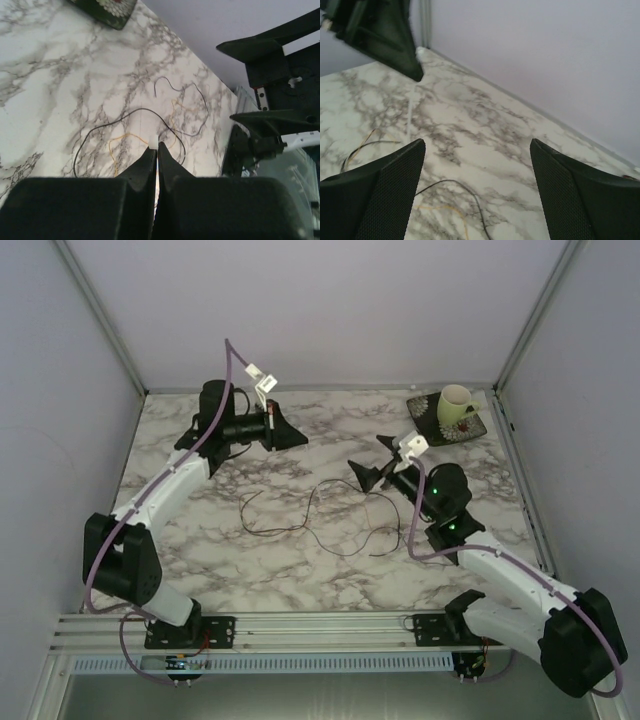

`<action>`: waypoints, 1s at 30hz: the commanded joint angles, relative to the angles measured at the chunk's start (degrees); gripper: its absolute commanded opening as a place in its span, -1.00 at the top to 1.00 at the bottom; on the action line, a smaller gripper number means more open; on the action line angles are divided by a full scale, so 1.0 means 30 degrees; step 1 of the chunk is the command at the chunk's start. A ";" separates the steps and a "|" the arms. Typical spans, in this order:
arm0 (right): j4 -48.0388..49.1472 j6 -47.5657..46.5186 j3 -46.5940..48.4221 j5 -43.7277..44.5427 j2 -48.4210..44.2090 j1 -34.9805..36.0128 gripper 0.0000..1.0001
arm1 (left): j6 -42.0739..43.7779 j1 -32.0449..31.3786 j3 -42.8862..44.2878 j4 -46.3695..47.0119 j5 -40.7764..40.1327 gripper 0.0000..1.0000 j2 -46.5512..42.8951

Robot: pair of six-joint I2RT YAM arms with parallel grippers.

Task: Zip-tie the wires
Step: Pick up the ribbon at the center of the board.

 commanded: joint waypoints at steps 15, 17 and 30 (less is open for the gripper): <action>0.5243 0.9491 0.1473 -0.9274 0.4256 -0.0136 -0.73 | 0.1496 -0.0325 0.1410 -0.1365 0.6528 1.00 -0.0117; 0.4988 0.9600 0.1987 -0.9162 0.4897 0.0253 -0.73 | 0.1229 -0.0493 0.1168 -0.0924 0.6614 1.00 -0.0204; 0.5016 1.0907 0.3704 -1.0204 0.7007 0.0917 0.58 | 0.1135 -0.1128 0.0719 -0.0141 0.6345 1.00 -0.0747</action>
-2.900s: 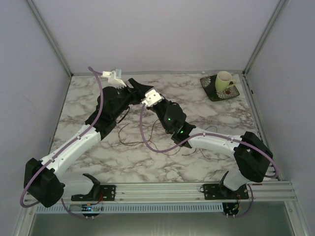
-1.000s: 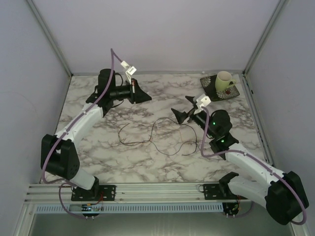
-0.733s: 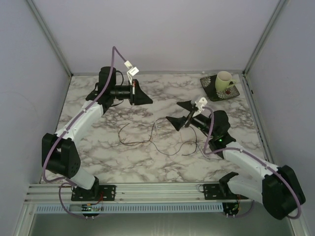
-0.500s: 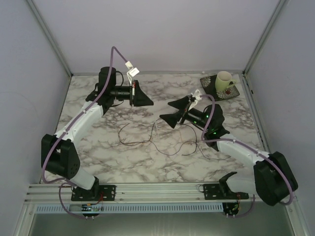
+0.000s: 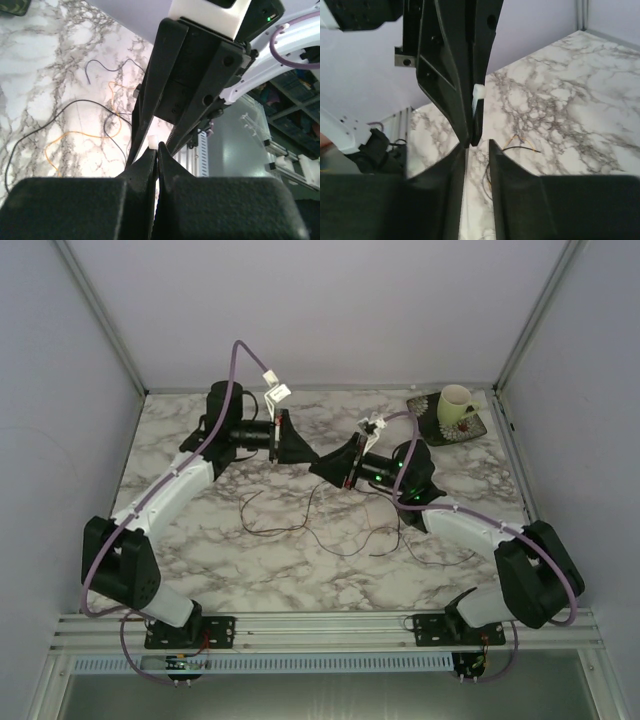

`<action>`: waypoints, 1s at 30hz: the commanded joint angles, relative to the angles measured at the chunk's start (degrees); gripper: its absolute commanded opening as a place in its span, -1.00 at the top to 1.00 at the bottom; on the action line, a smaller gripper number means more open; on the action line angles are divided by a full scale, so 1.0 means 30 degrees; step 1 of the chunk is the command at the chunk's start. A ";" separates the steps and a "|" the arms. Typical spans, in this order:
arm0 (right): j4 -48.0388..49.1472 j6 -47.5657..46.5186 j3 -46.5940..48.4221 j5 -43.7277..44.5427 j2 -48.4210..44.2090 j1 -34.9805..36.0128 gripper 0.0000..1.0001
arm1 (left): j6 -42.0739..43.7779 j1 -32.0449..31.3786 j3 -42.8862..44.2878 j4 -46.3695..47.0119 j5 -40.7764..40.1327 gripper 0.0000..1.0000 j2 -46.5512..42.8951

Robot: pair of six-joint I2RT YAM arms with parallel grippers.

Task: Zip-tie the wires
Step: Pick up the ribbon at the center of the board.

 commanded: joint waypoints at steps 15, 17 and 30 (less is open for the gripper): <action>0.5224 0.2336 -0.2560 0.4278 -0.2476 0.1225 1.00 | -0.6514 0.0032 -0.6781 1.5049 -0.5187 -0.51 -0.4692; 0.5272 0.2411 -0.2423 0.4315 -0.2444 0.1404 1.00 | -0.7710 0.0007 -0.8111 1.7685 -0.6063 -0.57 -0.5133; 0.5456 0.2468 -0.1314 0.4726 -0.1467 0.2523 1.00 | -1.1265 -0.1219 -0.8845 2.5062 -0.6944 -0.35 -0.3346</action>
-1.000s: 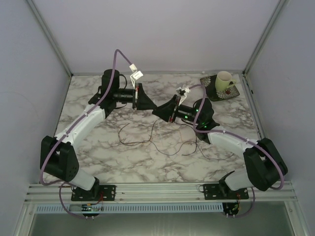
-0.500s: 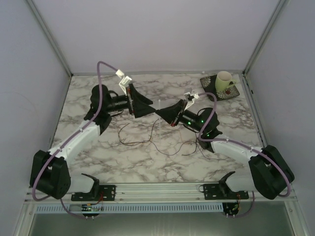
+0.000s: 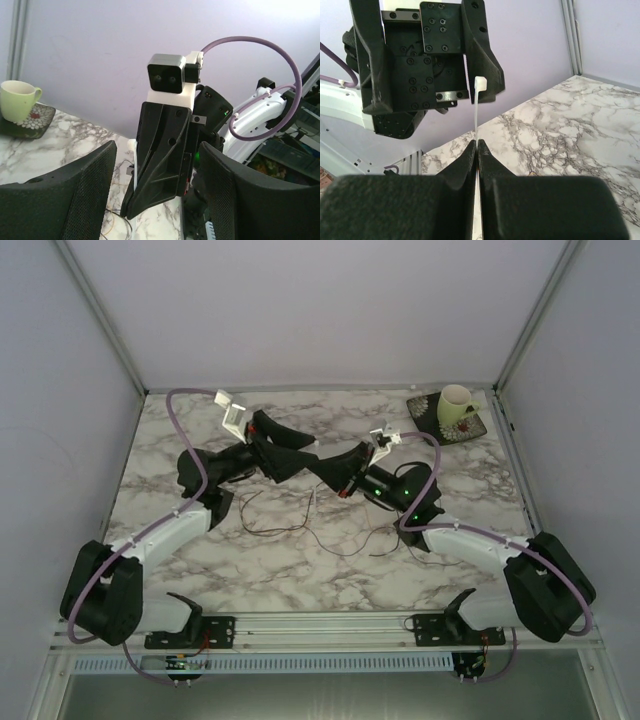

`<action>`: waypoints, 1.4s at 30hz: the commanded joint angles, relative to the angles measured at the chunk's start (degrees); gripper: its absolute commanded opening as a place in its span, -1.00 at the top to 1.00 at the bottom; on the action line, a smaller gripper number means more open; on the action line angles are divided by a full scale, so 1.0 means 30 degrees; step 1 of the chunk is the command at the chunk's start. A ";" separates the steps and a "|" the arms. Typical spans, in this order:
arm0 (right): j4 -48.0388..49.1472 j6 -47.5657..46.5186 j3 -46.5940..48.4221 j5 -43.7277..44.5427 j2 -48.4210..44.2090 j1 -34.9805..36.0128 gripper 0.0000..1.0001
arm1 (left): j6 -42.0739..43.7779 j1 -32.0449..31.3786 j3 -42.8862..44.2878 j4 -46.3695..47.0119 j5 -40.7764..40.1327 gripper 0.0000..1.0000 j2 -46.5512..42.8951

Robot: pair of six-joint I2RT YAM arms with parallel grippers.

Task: Zip-tie the wires
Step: Pick up the ribbon at the center of the board.

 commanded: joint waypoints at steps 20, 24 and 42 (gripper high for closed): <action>0.0638 -0.0914 0.1463 0.0910 0.0148 0.0651 1.00 | 0.0217 -0.0710 -0.0019 0.1722 0.0642 0.19 0.1314; 0.0113 -0.1139 0.1578 0.0912 0.0144 0.0658 1.00 | 0.0302 -0.0714 -0.0033 0.1683 0.0606 0.45 0.1333; -0.1060 -0.1615 0.0922 0.1484 -0.0638 0.0658 1.00 | 0.0332 -0.0714 0.0167 0.1947 0.0130 0.98 0.1474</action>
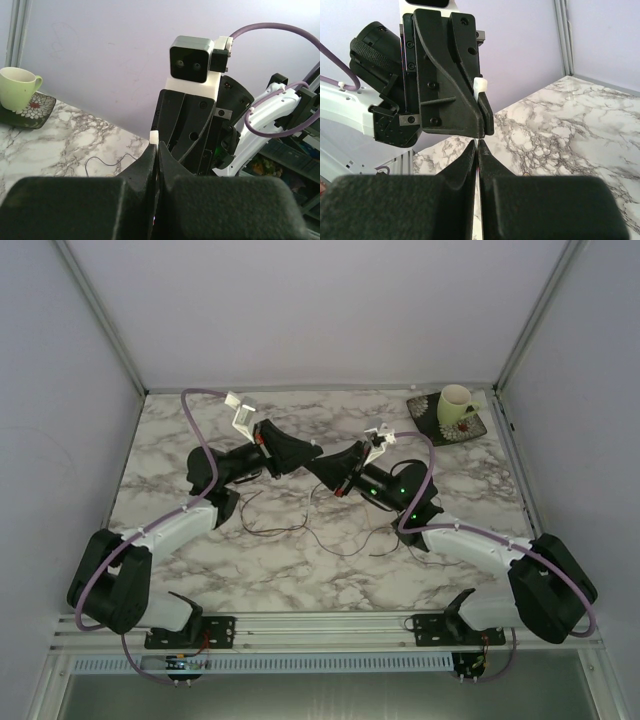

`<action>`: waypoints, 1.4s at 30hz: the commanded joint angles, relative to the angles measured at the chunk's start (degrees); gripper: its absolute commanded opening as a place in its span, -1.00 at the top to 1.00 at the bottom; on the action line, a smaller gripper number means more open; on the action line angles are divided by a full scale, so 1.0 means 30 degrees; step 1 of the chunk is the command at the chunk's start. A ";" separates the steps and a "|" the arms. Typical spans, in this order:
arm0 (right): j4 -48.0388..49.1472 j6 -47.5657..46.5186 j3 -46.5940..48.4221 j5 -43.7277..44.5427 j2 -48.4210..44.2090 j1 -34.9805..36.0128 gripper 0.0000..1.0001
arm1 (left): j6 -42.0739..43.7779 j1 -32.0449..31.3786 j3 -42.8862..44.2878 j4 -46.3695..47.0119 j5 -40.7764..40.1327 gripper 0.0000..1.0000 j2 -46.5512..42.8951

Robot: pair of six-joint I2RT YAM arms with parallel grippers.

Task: Zip-tie the wires
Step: Pick up the ribbon at the center of the board.

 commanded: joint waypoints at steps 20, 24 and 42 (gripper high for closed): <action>-0.4256 -0.5976 -0.1377 0.4896 -0.5607 -0.0164 -0.83 | 0.2898 0.1200 0.2681 -0.6752 -0.0430 1.00 0.0079; -0.5832 -0.7636 -0.1930 0.6583 -0.7555 -0.0261 -0.98 | 0.3416 0.1829 0.3785 -0.7331 0.0434 1.00 0.0767; -0.8669 -1.3812 -0.4685 0.9127 -1.3006 -0.0356 -0.98 | 0.4713 0.4492 0.8656 -0.7389 0.3667 1.00 0.7374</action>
